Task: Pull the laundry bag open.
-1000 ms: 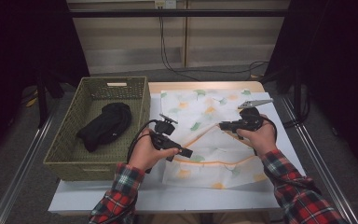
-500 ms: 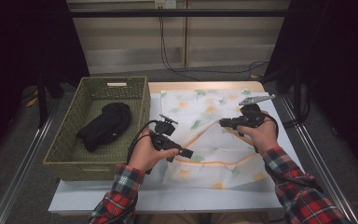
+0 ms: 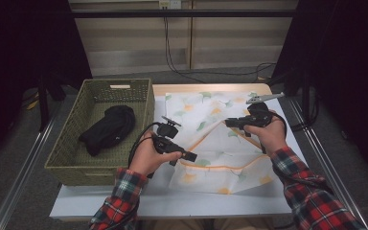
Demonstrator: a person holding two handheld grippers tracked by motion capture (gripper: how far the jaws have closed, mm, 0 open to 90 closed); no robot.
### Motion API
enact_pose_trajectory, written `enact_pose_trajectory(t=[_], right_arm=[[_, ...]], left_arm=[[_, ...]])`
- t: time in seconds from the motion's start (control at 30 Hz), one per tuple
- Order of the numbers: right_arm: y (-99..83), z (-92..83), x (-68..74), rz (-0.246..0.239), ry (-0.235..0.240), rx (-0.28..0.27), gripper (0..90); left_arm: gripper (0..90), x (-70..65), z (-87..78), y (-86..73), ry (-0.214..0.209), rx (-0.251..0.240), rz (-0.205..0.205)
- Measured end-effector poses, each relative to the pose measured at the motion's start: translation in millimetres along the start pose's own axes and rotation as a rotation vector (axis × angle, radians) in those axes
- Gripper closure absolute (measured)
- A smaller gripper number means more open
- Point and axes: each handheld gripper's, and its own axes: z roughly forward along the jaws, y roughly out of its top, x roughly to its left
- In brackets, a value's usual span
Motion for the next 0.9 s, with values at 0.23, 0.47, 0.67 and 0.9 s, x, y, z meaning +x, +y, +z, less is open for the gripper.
enact_pose_trajectory(t=[0.23,0.47,0.67,0.9], right_arm=[[6.8,-3.0,0.0,-0.015,-0.004,-0.007,90.0],[9.2,-3.9,1.0,-0.016,-0.002,-0.022,90.0],[11.5,-5.3,0.0,-0.012,0.0,-0.025,90.0],[12.5,-4.5,-2.2,-0.017,0.003,-0.021,90.0]], left_arm=[[4.6,2.1,-5.7,-0.3,-0.004,-0.001,-0.001],[4.7,1.7,-13.0,2.4,-0.005,0.008,0.013],[4.6,4.0,-16.2,4.4,-0.003,0.001,0.01],[4.6,3.3,-20.0,10.3,-0.012,-0.002,0.021]])
